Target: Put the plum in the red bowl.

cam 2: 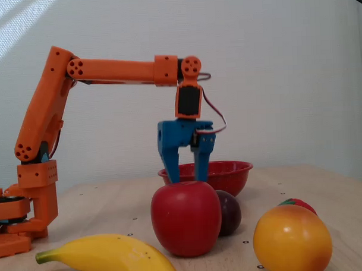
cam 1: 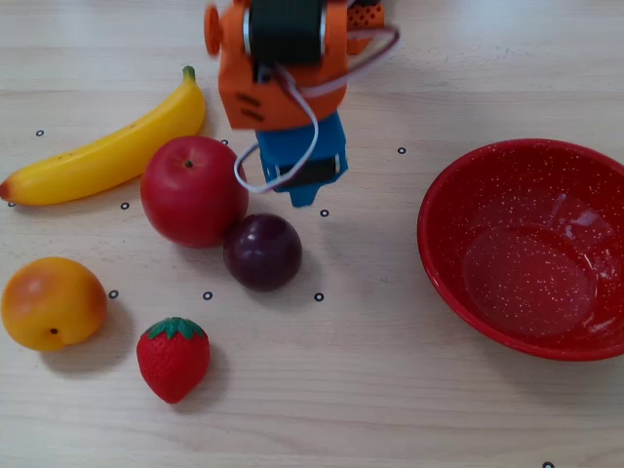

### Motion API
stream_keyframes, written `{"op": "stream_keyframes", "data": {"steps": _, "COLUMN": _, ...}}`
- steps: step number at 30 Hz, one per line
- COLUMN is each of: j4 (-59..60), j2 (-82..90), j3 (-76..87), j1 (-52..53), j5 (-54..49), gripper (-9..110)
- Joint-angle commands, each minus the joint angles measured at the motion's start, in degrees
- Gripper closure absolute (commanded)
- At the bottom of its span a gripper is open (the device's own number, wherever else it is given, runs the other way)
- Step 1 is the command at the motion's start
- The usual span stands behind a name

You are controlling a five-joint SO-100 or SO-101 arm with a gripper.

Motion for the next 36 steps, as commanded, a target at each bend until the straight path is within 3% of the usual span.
{"op": "stream_keyframes", "data": {"steps": 1, "j4": 1.93, "j2": 7.38, "j3": -5.54, "j1": 1.32, "j5": -3.87, "gripper": 78}}
{"op": "stream_keyframes", "data": {"steps": 15, "j4": -1.05, "j2": 4.75, "j3": -12.39, "j1": -1.32, "j5": -21.01, "gripper": 72}}
{"op": "stream_keyframes", "data": {"steps": 36, "j4": 1.32, "j2": -3.6, "j3": -12.22, "j1": -8.17, "j5": -18.98, "gripper": 67}}
